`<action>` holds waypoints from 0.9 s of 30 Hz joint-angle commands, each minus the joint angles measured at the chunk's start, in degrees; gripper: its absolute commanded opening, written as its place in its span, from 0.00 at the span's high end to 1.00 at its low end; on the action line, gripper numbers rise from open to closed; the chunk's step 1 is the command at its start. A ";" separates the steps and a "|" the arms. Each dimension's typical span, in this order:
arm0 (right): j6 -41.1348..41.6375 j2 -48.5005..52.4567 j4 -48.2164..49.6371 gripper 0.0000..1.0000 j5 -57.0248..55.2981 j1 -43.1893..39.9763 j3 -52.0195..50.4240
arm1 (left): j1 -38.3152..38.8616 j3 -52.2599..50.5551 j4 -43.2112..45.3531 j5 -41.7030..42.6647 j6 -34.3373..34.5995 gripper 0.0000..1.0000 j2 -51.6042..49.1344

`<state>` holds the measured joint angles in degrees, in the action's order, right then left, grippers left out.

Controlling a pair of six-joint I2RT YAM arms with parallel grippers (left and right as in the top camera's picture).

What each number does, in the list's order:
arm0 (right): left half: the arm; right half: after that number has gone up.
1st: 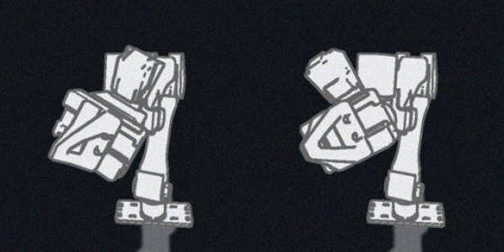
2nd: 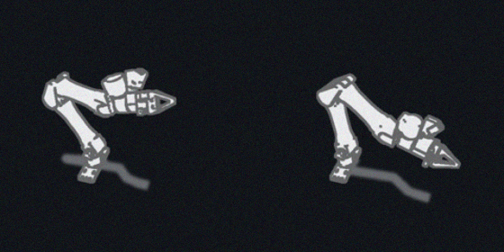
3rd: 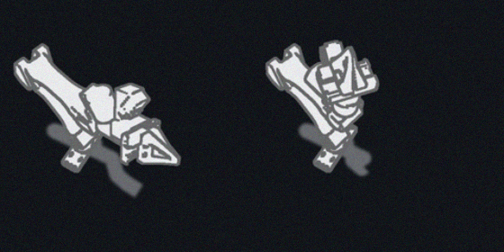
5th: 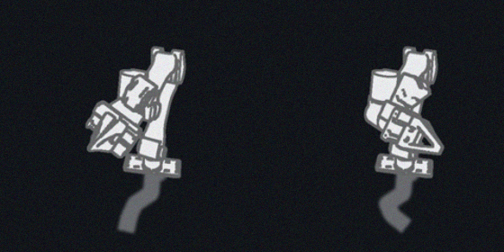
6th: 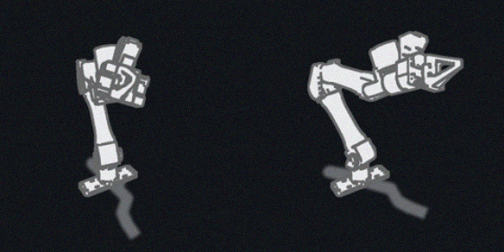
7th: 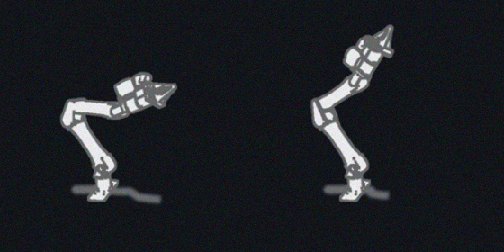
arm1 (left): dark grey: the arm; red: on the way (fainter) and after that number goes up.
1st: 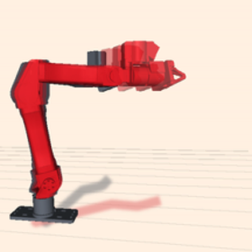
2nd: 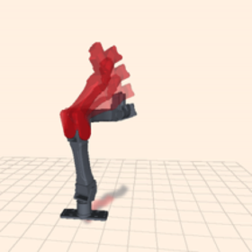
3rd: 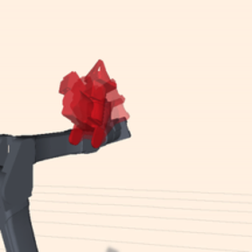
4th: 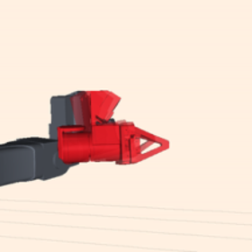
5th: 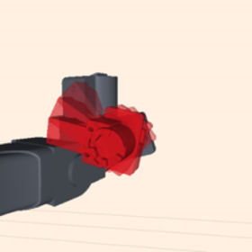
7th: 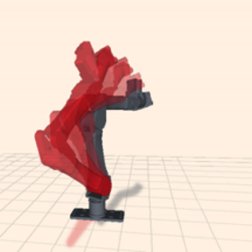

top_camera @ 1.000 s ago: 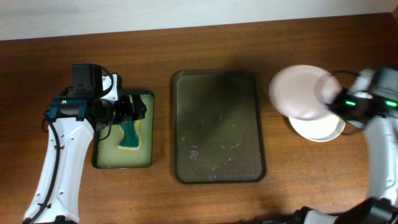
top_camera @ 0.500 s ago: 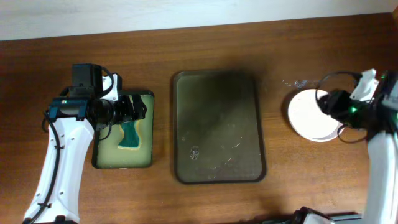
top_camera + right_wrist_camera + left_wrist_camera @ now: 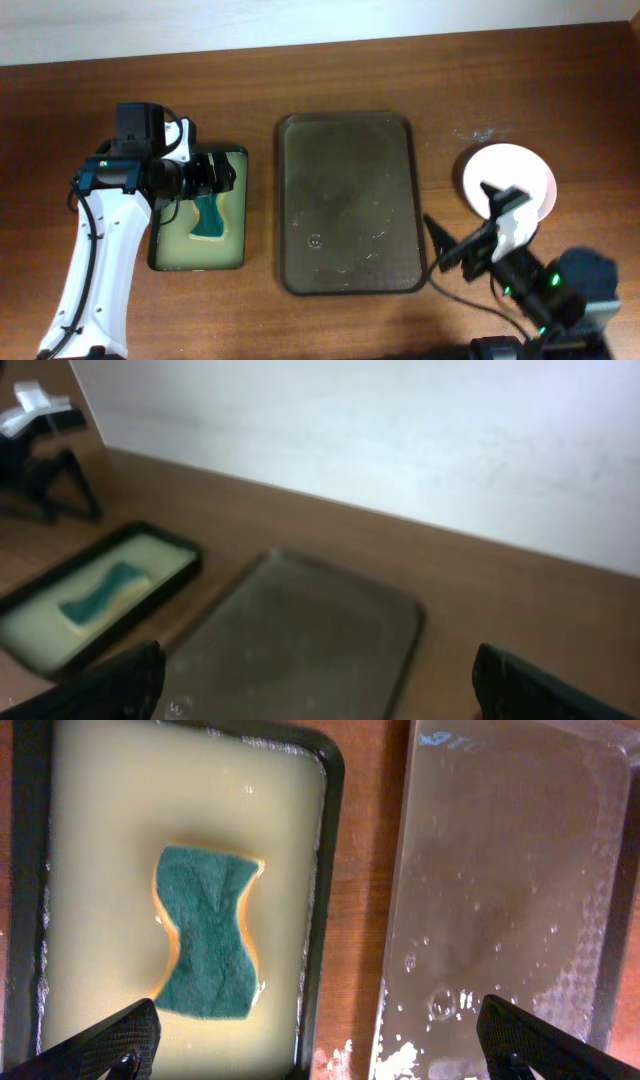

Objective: Clean dirty plates on tray and stack at the side

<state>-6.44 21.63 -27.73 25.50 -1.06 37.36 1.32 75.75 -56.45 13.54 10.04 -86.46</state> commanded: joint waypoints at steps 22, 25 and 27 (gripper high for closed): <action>-1.05 -21.11 24.96 0.02 -3.28 0.31 -37.05 | 1.09 -11.85 11.19 -7.41 -0.39 0.01 24.70; -1.05 -21.11 24.94 0.02 -3.28 0.31 -37.05 | -0.46 -34.47 31.45 -7.37 -0.76 0.01 47.28; -1.05 -21.11 24.94 0.02 -3.28 0.31 -37.05 | -1.29 -51.54 46.31 -7.41 -0.76 0.01 61.75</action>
<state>-7.51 1.06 -2.59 22.35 -1.02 0.78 0.78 36.03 -15.97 6.83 10.00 -34.04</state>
